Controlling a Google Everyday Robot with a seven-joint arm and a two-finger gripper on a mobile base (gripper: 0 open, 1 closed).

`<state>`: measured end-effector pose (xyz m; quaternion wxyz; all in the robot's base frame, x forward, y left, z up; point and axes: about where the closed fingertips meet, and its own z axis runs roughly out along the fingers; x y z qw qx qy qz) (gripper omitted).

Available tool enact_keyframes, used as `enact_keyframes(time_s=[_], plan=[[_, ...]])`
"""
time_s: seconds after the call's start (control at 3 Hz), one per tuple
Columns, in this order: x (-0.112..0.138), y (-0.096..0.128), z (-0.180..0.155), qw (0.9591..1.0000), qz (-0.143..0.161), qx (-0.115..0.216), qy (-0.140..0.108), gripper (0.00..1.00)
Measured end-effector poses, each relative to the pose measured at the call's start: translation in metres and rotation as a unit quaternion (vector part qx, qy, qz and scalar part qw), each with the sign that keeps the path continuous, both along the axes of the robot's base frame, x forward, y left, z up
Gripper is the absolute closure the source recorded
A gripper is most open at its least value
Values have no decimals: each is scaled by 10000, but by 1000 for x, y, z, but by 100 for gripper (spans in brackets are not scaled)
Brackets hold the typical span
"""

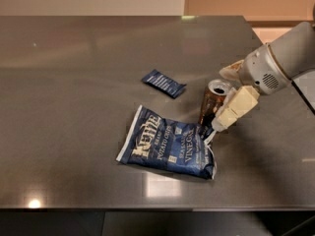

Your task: Move orange can near blue chip bag

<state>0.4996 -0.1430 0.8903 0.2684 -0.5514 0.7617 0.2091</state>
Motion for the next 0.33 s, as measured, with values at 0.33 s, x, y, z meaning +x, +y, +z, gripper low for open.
enact_keyframes(time_s=[0.33], plan=[[0, 0, 0, 10000, 1, 0, 0, 0]])
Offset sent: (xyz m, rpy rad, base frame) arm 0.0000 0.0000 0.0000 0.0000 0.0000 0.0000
